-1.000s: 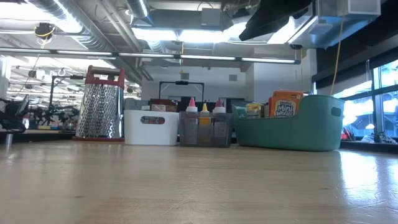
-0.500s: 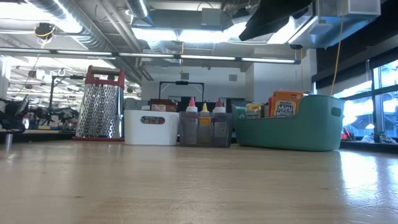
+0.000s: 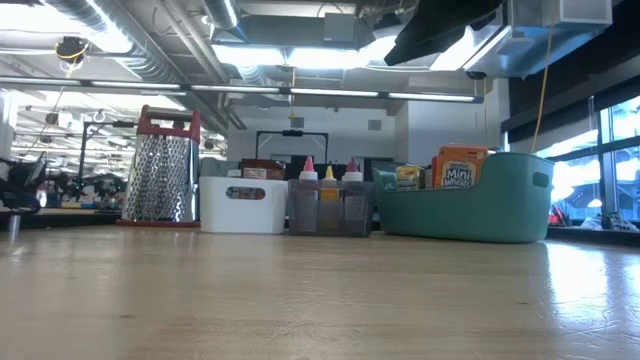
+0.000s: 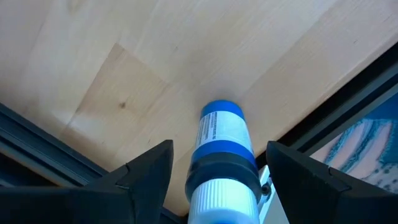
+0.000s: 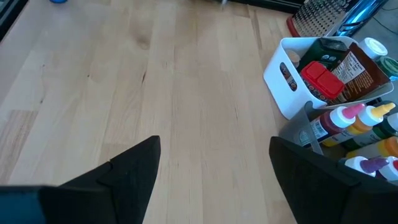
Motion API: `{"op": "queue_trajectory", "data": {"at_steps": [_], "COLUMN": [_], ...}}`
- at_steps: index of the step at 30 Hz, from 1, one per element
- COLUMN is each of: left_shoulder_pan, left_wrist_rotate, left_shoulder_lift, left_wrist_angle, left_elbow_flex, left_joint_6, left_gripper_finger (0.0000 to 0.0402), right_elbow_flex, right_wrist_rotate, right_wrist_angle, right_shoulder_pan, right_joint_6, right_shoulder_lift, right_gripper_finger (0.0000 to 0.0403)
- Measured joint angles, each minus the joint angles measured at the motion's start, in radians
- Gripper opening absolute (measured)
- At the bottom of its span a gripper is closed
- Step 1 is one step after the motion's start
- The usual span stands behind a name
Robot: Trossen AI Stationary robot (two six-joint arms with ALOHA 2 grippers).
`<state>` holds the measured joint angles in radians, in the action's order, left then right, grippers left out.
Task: Pick & Place Kitchen Items
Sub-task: Put the blue food coloring bottle into the middle black transparent bin
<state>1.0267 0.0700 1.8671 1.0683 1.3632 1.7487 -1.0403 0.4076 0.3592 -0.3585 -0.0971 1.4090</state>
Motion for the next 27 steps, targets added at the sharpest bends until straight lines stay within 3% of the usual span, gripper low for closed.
{"op": "queue_trajectory", "data": {"at_steps": [10,22,27], "left_shoulder_pan": [0.000,0.000,0.000], "left_wrist_rotate": [0.076,0.018,0.018], "left_shoulder_lift": [-0.001,-0.006,-0.006], "left_wrist_angle": [-0.066,-0.105,-0.106], "left_elbow_flex": [-0.067,-0.094,-0.095], "left_joint_6": [-0.049,-0.095,-0.109], "left_gripper_finger": [0.0253,0.0252,0.0232], "right_elbow_flex": [0.000,0.000,0.000], "right_wrist_rotate": [0.000,0.000,0.000], "right_wrist_angle": [0.000,0.000,0.001], "right_shoulder_pan": [0.000,0.000,0.000], "right_joint_6": [0.000,0.000,0.000], "right_shoulder_lift": [0.000,0.000,0.000], "right_gripper_finger": [0.0305,0.0305,0.0305]}}
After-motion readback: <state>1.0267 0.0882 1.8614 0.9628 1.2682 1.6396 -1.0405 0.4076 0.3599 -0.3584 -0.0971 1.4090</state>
